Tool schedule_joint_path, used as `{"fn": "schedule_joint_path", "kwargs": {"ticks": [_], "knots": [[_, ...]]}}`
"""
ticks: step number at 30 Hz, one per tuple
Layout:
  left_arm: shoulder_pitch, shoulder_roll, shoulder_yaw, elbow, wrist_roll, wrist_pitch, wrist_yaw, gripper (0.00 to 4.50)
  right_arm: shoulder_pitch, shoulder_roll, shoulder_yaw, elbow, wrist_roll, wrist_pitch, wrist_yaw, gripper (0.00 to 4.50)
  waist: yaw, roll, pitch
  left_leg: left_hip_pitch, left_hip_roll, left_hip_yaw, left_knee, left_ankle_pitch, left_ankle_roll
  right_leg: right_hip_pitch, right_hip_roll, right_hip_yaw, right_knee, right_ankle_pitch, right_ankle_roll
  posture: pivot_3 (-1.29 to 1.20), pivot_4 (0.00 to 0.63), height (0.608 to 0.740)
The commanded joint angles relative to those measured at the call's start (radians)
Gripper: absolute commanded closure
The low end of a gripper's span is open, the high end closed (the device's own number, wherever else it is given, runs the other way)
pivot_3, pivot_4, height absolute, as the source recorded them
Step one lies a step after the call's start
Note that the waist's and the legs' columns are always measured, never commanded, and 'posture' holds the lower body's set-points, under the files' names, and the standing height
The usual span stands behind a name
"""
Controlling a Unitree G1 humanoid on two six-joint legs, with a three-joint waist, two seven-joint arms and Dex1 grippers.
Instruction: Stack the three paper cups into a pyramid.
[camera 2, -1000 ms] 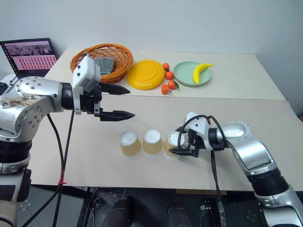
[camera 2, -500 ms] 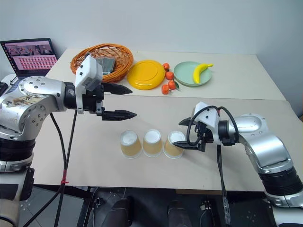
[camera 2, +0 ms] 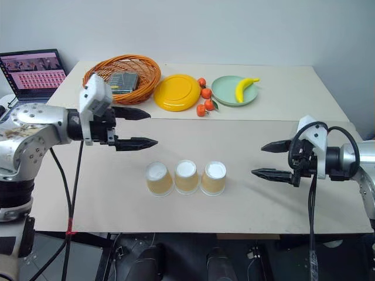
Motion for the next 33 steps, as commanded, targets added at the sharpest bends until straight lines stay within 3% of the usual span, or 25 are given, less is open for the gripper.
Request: {"fn": "schedule_joint_path", "kwargs": {"ticks": [1, 4, 8, 12, 16, 25, 33], "knots": [[0.099, -0.032, 0.146, -0.124, -0.1, 0.035, 0.081, 0.0, -0.03, -0.019, -0.016, 0.046, 0.018, -0.026, 0.046, 0.11, 0.003, 0.0, 0.0, 0.0, 0.0, 0.0, 0.0, 0.0, 0.0, 0.0, 0.0, 0.0, 0.0, 0.0, 0.0, 0.0, 0.15, 0.732], [0.195, -0.051, 0.213, -0.168, -0.1, 0.016, 0.147, 0.0, -0.06, -0.007, 0.027, 0.085, -0.002, -0.048, 0.06, 0.11, 0.009, 0.0, 0.0, 0.0, 0.0, 0.0, 0.001, 0.0, 0.0, 0.0, 0.0, -0.001, 0.0, 0.0, 0.0, 0.0, 0.15, 0.732], [0.518, -0.084, 0.383, -0.297, -0.1, -0.092, 0.122, 0.0, -0.162, 0.044, 0.117, 0.169, -0.03, -0.078, 0.081, 0.11, -0.012, 0.0, 0.0, 0.001, 0.001, 0.001, 0.0, 0.0, 0.0, 0.0, 0.0, 0.001, -0.001, 0.001, -0.002, 0.0, 0.15, 0.732], [0.723, -0.139, 0.41, -0.358, -0.094, -0.15, 0.136, 0.0, -0.216, 0.064, 0.168, 0.227, -0.065, -0.108, 0.1, 0.11, -0.003, -0.001, 0.001, 0.001, 0.001, 0.001, -0.001, 0.0, 0.0, 0.0, 0.0, -0.001, 0.0, 0.001, -0.004, 0.0, 0.15, 0.732], [0.86, -0.222, 0.338, -0.41, 0.014, -0.287, 0.2, 0.0, -0.231, 0.067, 0.181, 0.247, -0.076, -0.116, 0.105, 0.11, 0.014, -0.001, 0.001, 0.001, 0.001, 0.002, 0.001, 0.0, 0.0, 0.001, -0.001, 0.0, -0.002, 0.001, -0.004, 0.0, 0.15, 0.732], [0.959, -0.317, 0.138, -0.378, 0.171, -0.505, 0.253, 0.0, -0.193, 0.016, 0.131, 0.198, -0.055, -0.079, 0.104, 0.11, 0.016, 0.0, 0.0, 0.001, 0.001, 0.003, 0.0, 0.0, 0.0, 0.0, 0.0, 0.0, -0.003, 0.002, -0.005, 0.0, 0.15, 0.732], [0.934, -0.408, 0.023, -0.283, 0.225, -0.604, 0.308, 0.0, -0.142, -0.067, 0.065, 0.132, -0.014, -0.004, 0.111, 0.11, 0.016, 0.001, -0.001, 0.001, 0.001, 0.003, 0.001, 0.0, 0.0, 0.001, -0.001, 0.001, -0.003, 0.001, -0.005, 0.0, 0.15, 0.732]]}}
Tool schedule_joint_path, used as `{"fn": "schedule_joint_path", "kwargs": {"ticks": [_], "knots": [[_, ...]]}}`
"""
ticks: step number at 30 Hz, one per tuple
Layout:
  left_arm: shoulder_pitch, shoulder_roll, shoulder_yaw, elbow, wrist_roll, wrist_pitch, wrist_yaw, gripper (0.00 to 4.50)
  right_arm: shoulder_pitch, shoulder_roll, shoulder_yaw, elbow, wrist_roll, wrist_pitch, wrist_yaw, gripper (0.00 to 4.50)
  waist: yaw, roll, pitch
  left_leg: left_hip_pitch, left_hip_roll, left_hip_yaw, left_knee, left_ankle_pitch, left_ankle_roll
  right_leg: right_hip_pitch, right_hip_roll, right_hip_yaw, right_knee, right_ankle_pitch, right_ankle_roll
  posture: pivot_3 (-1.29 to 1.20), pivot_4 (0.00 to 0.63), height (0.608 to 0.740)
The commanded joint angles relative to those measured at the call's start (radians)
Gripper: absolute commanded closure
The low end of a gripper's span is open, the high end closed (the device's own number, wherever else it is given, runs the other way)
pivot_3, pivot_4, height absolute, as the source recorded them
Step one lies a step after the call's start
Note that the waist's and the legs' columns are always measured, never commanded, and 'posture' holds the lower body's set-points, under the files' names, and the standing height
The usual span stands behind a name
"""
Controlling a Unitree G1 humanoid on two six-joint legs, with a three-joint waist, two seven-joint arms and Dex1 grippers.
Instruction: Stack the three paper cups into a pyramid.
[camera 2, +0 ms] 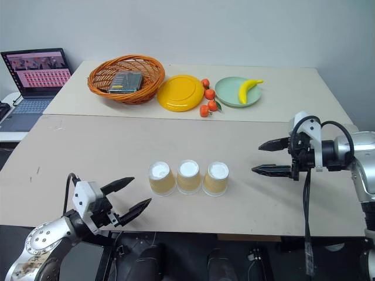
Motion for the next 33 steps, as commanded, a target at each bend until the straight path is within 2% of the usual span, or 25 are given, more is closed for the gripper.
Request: {"fn": "schedule_joint_path", "kwargs": {"ticks": [1, 9, 15, 20, 33], "knots": [[-0.038, -0.034, -0.05, 0.041, 0.024, -0.06, 0.031, 0.0, -0.006, -0.051, -0.064, -0.049, 0.041, 0.041, 0.01, 0.11, 0.0, 0.0, 0.0, 0.0, 0.0, 0.0, 0.0, 0.0, 0.0, 0.0, 0.0, 0.0, 0.0, 0.0, 0.0, 0.0, 0.15, 0.732], [-0.141, -0.071, -0.1, 0.138, 0.053, -0.124, 0.062, 0.0, -0.009, -0.08, -0.086, -0.078, 0.077, 0.095, 0.011, 0.11, -0.002, 0.0, 0.0, 0.0, 0.0, 0.0, 0.0, 0.0, 0.0, 0.0, 0.0, 0.0, 0.0, 0.0, 0.0, 0.0, 0.15, 0.732], [-0.208, -0.086, -0.132, 0.185, 0.065, -0.142, 0.079, 0.0, 0.009, -0.057, -0.155, -0.127, 0.187, 0.169, 0.01, 0.11, -0.001, 0.0, 0.0, 0.0, 0.0, -0.001, 0.0, 0.0, 0.0, 0.0, 0.0, 0.0, 0.001, 0.0, 0.001, 0.0, 0.15, 0.732], [-0.219, -0.104, -0.152, 0.193, 0.078, -0.149, 0.1, 0.0, 0.004, -0.026, -0.211, -0.189, 0.285, 0.221, -0.03, 0.11, -0.002, 0.0, 0.0, 0.0, 0.0, -0.001, 0.0, 0.0, 0.0, 0.0, 0.0, 0.0, 0.001, 0.0, 0.001, 0.0, 0.15, 0.732], [-0.277, -0.123, -0.186, 0.24, 0.099, -0.178, 0.117, 0.0, -0.029, 0.001, -0.223, -0.267, 0.392, 0.254, -0.13, 0.11, 0.0, 0.0, 0.0, 0.0, 0.0, -0.001, 0.0, 0.0, 0.0, 0.0, 0.0, 0.0, 0.001, 0.0, 0.001, 0.0, 0.15, 0.732]]}}
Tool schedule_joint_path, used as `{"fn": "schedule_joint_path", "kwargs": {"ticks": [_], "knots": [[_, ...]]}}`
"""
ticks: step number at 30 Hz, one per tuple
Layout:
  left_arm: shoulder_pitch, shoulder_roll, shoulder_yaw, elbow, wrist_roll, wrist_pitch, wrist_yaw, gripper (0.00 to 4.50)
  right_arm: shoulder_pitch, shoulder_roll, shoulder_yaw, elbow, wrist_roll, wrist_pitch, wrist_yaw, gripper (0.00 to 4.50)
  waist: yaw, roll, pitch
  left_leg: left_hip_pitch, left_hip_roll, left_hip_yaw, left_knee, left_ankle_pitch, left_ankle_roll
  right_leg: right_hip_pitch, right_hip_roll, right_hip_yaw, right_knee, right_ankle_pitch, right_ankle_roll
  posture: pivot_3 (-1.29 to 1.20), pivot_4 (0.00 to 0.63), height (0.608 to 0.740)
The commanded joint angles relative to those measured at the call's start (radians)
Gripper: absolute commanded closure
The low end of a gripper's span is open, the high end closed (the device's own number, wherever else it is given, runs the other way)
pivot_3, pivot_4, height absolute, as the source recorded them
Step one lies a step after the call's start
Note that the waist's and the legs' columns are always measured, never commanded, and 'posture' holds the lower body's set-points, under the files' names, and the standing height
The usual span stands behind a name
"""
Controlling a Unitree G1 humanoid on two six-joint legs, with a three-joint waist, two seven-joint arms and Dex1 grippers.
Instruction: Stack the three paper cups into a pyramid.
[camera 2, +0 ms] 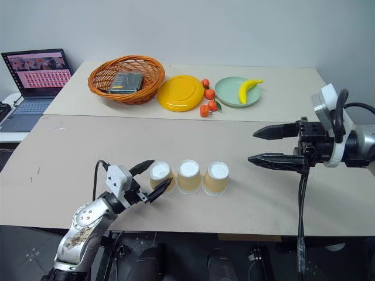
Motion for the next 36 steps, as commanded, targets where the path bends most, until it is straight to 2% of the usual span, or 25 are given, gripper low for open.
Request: {"fn": "schedule_joint_path", "kwargs": {"ticks": [1, 4, 7, 8, 16, 22, 25, 28, 29, 36], "knots": [[-0.011, -0.002, -0.002, -0.017, -0.005, -0.023, 0.005, 0.0, -0.02, 0.001, -0.031, -0.03, 0.027, 0.002, -0.025, 0.11, 0.0, 0.0, 0.0, 0.0, 0.0, 0.0, 0.0, 0.0, 0.0, 0.0, 0.0, 0.0, 0.0, 0.0, 0.0, 0.0, 0.15, 0.732], [-0.013, 0.001, 0.008, -0.026, -0.017, -0.012, 0.005, 0.69, -0.015, -0.004, -0.036, -0.013, 0.021, -0.013, -0.015, 0.0, 0.0, 0.0, 0.0, 0.0, 0.0, 0.0, 0.0, 0.0, 0.0, 0.0, 0.0, 0.0, 0.0, 0.0, 0.0, 0.0, 0.15, 0.732], [-0.015, 0.002, 0.015, -0.03, -0.025, -0.004, 0.007, 1.74, -0.007, -0.009, -0.039, 0.014, 0.004, -0.034, 0.006, 0.0, 0.0, 0.0, 0.0, 0.0, 0.0, 0.0, 0.0, 0.0, 0.0, 0.0, 0.0, 0.0, 0.0, 0.0, 0.0, 0.0, 0.15, 0.732], [-0.016, 0.003, 0.017, -0.029, -0.026, -0.002, 0.008, 1.94, -0.004, -0.01, -0.036, 0.025, -0.004, -0.044, 0.014, 0.0, 0.0, 0.0, 0.0, 0.0, 0.0, 0.0, 0.0, 0.0, 0.0, 0.0, 0.0, 0.0, 0.0, 0.0, 0.0, 0.0, 0.15, 0.732], [-0.053, 0.02, 0.063, -0.042, -0.051, 0.021, 0.026, 1.95, -0.016, -0.003, -0.012, 0.061, -0.036, -0.084, 0.041, 0.0, 0.0, 0.0, 0.0, 0.0, 0.0, 0.0, 0.0, 0.0, 0.0, 0.0, 0.0, 0.0, 0.0, 0.0, 0.0, 0.0, 0.15, 0.732], [-0.175, 0.096, 0.167, -0.083, -0.138, 0.126, 0.041, 1.95, -0.015, 0.003, 0.0, 0.05, -0.038, -0.084, 0.034, 0.0, 0.0, 0.0, 0.0, 0.0, 0.0, 0.0, 0.0, 0.0, 0.0, 0.0, 0.0, 0.0, 0.0, 0.0, 0.0, 0.0, 0.15, 0.732], [-0.314, 0.169, 0.205, -0.095, -0.235, 0.255, 0.023, 1.95, -0.012, 0.001, -0.003, 0.043, -0.041, -0.081, 0.018, 0.0, 0.0, 0.0, 0.0, 0.0, 0.0, 0.0, 0.0, 0.0, 0.0, 0.0, 0.0, 0.0, 0.0, 0.0, 0.001, 0.0, 0.15, 0.732], [-0.454, 0.218, 0.184, -0.072, -0.318, 0.389, -0.01, 1.95, 0.006, 0.005, -0.017, 0.027, -0.038, -0.08, 0.0, 0.0, 0.006, -0.001, 0.0, -0.001, 0.0, -0.001, 0.001, 0.0, 0.0, 0.0, 0.0, -0.001, 0.001, -0.001, 0.002, 0.0, 0.15, 0.732], [-0.489, 0.224, 0.175, -0.063, -0.332, 0.413, -0.015, 1.95, 0.017, 0.007, -0.026, 0.022, -0.037, -0.082, -0.003, 0.0, 0.005, 0.0, 0.0, -0.002, 0.0, -0.002, 0.001, 0.0, 0.0, 0.0, 0.0, -0.001, 0.0, -0.003, 0.007, 0.0, 0.15, 0.732], [-0.687, 0.192, 0.069, 0.008, -0.408, 0.546, -0.1, 1.95, 0.19, 0.021, -0.154, -0.032, -0.031, -0.115, -0.009, 0.0, 0.01, -0.001, 0.0, -0.002, -0.001, -0.003, 0.0, 0.0, 0.0, 0.0, 0.0, -0.001, 0.0, -0.004, 0.007, 0.0, 0.15, 0.732]]}}
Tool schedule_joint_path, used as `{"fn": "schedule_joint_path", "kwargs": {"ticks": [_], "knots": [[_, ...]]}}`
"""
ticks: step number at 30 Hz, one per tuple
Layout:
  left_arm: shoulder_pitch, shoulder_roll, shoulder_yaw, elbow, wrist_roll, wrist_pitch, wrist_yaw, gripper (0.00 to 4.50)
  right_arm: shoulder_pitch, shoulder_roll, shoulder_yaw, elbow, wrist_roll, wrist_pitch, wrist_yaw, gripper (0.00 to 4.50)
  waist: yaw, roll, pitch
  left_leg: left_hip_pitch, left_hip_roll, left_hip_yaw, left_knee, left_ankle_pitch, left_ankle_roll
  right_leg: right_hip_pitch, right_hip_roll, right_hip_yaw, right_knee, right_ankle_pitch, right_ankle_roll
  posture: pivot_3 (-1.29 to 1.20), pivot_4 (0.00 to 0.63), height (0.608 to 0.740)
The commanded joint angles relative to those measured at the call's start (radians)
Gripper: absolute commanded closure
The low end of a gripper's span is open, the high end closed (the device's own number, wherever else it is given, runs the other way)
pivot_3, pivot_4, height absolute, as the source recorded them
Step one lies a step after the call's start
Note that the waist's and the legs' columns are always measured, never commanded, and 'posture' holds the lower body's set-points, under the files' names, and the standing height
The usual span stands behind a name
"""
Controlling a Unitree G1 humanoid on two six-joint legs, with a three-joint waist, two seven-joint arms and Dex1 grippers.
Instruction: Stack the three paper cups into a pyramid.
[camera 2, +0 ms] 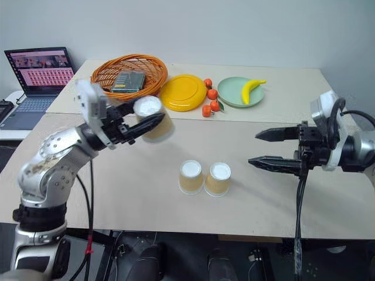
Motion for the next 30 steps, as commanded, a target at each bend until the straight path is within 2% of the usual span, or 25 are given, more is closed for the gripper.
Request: {"fn": "schedule_joint_path", "kwargs": {"ticks": [1, 8, 16, 23, 30], "knots": [[-0.06, -0.013, -0.037, 0.014, -0.027, 0.026, -0.049, 1.95, 0.057, 0.008, -0.112, -0.05, 0.014, -0.04, -0.003, 0.0, 0.0, 0.0, 0.0, 0.0, 0.0, 0.0, 0.0, 0.0, 0.0, 0.0, 0.0, 0.0, 0.0, 0.0, 0.0, 0.0, 0.15, 0.732], [-0.149, -0.054, -0.142, 0.104, -0.029, 0.108, -0.14, 1.95, 0.211, 0.065, -0.227, -0.16, 0.033, -0.041, -0.06, 0.0, -0.008, 0.0, 0.0, 0.001, 0.0, 0.0, 0.001, 0.0, 0.0, 0.001, 0.0, 0.0, 0.001, -0.001, 0.001, 0.0, 0.15, 0.732], [-0.213, -0.1, -0.171, 0.15, -0.032, 0.151, -0.195, 1.95, 0.293, 0.099, -0.297, -0.278, 0.084, -0.005, -0.165, 0.0, -0.012, 0.0, 0.0, 0.001, 0.0, -0.001, 0.001, 0.0, 0.0, 0.001, 0.0, 0.0, 0.001, -0.001, 0.001, 0.0, 0.15, 0.732], [-0.22, -0.136, -0.196, 0.163, -0.013, 0.135, -0.218, 1.95, 0.336, 0.104, -0.325, -0.325, 0.12, 0.002, -0.226, 0.0, -0.009, 0.0, 0.0, 0.001, -0.001, -0.001, 0.002, 0.0, 0.0, 0.002, 0.0, 0.0, 0.001, -0.001, 0.001, 0.0, 0.15, 0.732], [-0.153, -0.151, -0.23, 0.151, 0.045, 0.069, -0.229, 1.95, 0.388, 0.118, -0.357, -0.328, 0.118, -0.021, -0.232, 0.0, -0.011, 0.0, 0.0, 0.001, -0.001, -0.001, 0.002, 0.0, 0.0, 0.002, 0.0, 0.001, 0.001, 0.0, 0.001, 0.0, 0.15, 0.732]]}}
